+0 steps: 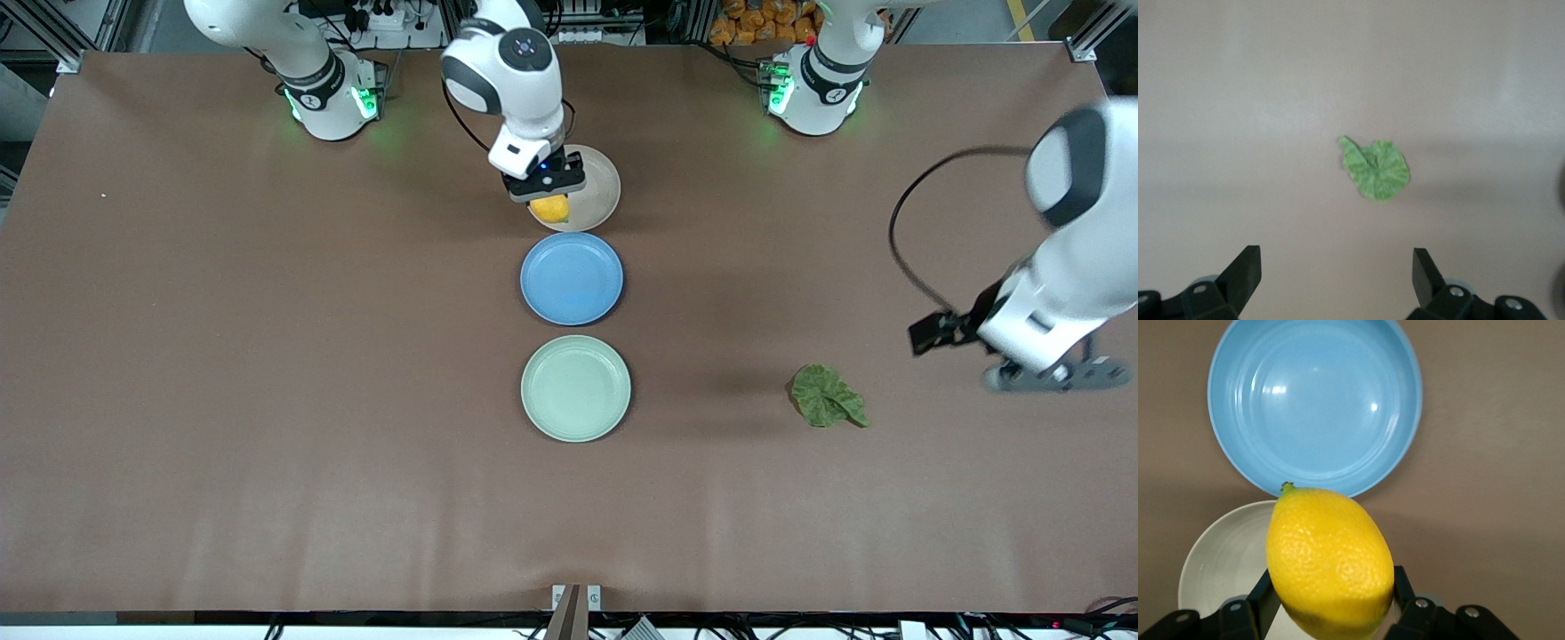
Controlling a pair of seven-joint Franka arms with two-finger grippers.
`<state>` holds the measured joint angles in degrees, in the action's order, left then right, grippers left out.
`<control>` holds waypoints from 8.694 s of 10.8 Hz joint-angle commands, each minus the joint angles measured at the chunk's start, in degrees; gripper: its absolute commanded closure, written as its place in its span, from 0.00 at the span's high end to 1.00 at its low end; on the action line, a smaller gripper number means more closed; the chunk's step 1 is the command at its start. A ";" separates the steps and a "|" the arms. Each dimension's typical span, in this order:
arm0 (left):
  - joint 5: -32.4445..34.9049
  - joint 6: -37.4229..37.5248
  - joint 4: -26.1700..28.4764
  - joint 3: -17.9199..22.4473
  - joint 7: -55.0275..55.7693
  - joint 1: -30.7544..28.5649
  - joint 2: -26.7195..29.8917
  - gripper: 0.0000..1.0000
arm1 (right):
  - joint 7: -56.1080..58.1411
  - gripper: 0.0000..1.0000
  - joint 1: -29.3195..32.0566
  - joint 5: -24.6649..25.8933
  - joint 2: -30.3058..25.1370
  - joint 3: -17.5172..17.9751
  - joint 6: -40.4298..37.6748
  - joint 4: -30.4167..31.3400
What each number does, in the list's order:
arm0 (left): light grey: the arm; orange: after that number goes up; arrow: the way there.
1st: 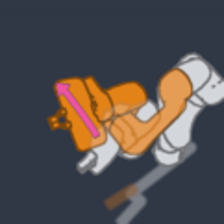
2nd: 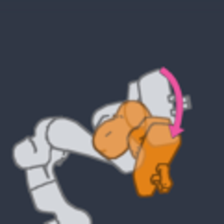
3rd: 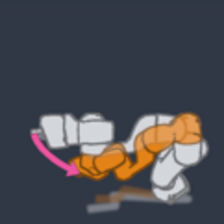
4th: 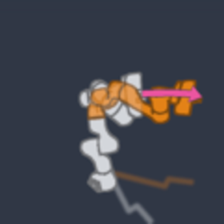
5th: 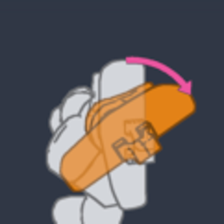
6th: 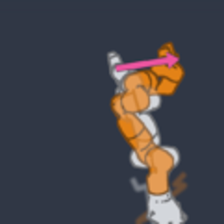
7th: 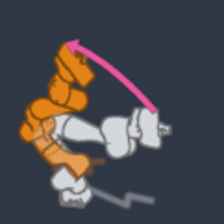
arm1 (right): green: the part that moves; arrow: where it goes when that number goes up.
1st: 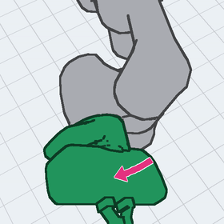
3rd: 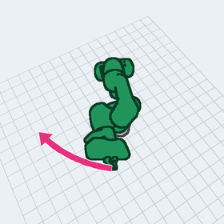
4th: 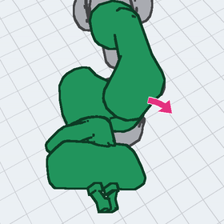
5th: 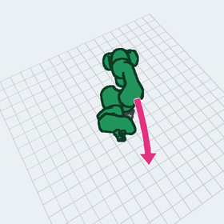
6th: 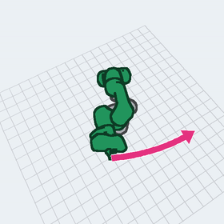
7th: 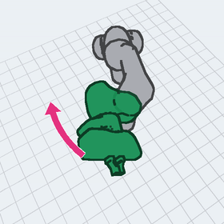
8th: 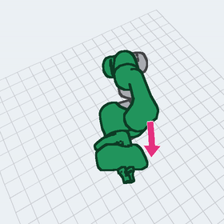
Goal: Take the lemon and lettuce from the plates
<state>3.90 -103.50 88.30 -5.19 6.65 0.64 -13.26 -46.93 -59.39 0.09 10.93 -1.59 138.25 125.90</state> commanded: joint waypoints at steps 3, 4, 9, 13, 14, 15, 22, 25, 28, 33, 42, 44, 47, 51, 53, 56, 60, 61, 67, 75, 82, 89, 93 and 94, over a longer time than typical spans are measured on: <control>-0.03 12.24 -3.67 -1.57 -0.32 -0.46 8.76 1.00 | -0.89 0.00 6.04 1.49 -10.83 -0.78 -11.14 0.67; -1.86 12.70 -3.75 -1.31 0.03 -0.64 10.00 1.00 | -0.89 0.00 6.83 2.45 -11.19 -0.78 -12.72 0.58; -2.23 12.88 -3.93 -0.78 -0.50 -1.25 10.80 1.00 | 8.67 0.00 17.10 4.75 -11.46 -0.70 -18.07 -4.14; -3.81 11.39 -2.62 -0.61 0.38 -2.57 11.51 1.00 | 25.88 0.00 28.16 3.96 -10.49 -1.05 -18.36 -6.89; -3.81 10.34 -1.13 -0.61 0.47 -2.75 11.77 1.00 | 30.53 0.00 31.58 3.96 -10.05 -1.05 -17.84 -6.89; -3.81 9.46 0.28 -0.69 0.73 -2.75 12.64 1.00 | 35.62 0.00 34.84 3.96 -9.44 -1.05 -16.27 -6.72; -3.73 8.40 5.65 -1.22 3.98 -2.75 17.75 1.00 | 68.78 0.00 56.13 0.12 -0.05 -0.96 -6.51 -6.89; -3.73 8.48 4.34 -1.22 3.19 -2.75 17.48 1.00 | 75.38 0.00 59.56 -2.99 8.72 -0.96 1.03 -9.51; -3.73 8.84 3.28 -1.22 3.02 -2.75 17.31 1.00 | 78.04 0.00 61.41 -4.74 15.41 -0.87 3.95 -13.38; -3.81 10.15 2.40 -1.31 2.84 -2.66 17.31 1.00 | 78.04 1.00 62.38 -9.82 20.80 -0.78 8.98 -15.42; -5.31 14.63 2.31 -0.96 3.02 -2.75 16.78 1.00 | 77.16 1.00 61.94 -9.49 2.28 -1.14 -8.08 -2.43; -4.87 14.72 1.53 -1.05 3.02 -2.66 16.26 1.00 | 77.16 1.00 61.94 -9.49 -1.33 -0.96 -8.95 0.57; -5.04 15.43 0.90 -0.96 2.93 -2.75 15.90 1.00 | 76.99 1.00 62.29 -9.49 -1.97 -0.96 -18.06 -5.80; -5.13 15.43 0.73 -0.87 3.02 -2.75 15.64 1.00 | 65.17 1.00 62.38 -9.31 -2.05 -1.05 -32.12 -18.28; -5.22 15.43 0.82 -0.96 3.02 -2.75 15.64 1.00 | 61.88 1.00 62.12 -8.01 -2.22 -0.96 -39.51 -24.27; -5.57 15.43 0.82 -0.87 2.93 -2.75 15.64 1.00 | 60.29 1.00 61.85 -5.81 -7.57 -0.78 -41.39 -22.20; -5.48 15.43 0.82 -0.87 2.93 -2.75 15.55 1.00 | 60.02 1.00 61.94 -5.01 -11.37 -0.87 -41.39 -20.07; -5.48 15.43 0.82 -0.87 2.93 -2.75 15.55 1.00 | 59.15 1.00 61.94 -5.01 -11.37 -0.87 -40.87 -21.55; -5.57 15.43 0.82 -0.78 2.75 -2.75 15.46 1.00 | 50.20 1.00 62.29 -5.01 -10.84 -0.96 -47.27 -32.98; -7.59 15.25 0.73 -0.69 2.84 -2.84 15.46 1.00 | 45.52 1.00 61.42 -1.15 -11.37 0.00 -56.24 -38.62; -7.33 15.17 0.11 -0.61 2.84 -2.84 15.46 1.00 | 47.36 1.00 60.80 0.53 -12.25 0.89 -54.67 -38.44; -6.54 14.82 -0.06 -0.61 2.84 -2.75 15.46 1.00 | 48.86 1.00 60.80 0.09 -12.16 0.80 -53.61 -38.00; -4.26 14.02 -0.76 -0.69 -0.40 -2.57 15.20 1.00 | 48.86 1.00 60.89 0.09 -12.25 0.80 -53.61 -37.13; -4.08 14.02 -0.77 -0.69 -0.41 -2.66 15.20 1.00 | 48.86 1.00 60.97 0.09 -12.25 0.71 -53.61 -37.13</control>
<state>-1.70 -89.57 89.07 -5.68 8.01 -1.72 2.63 1.46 1.60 -0.23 -0.60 -0.78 84.67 87.95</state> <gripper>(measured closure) 0.000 0.000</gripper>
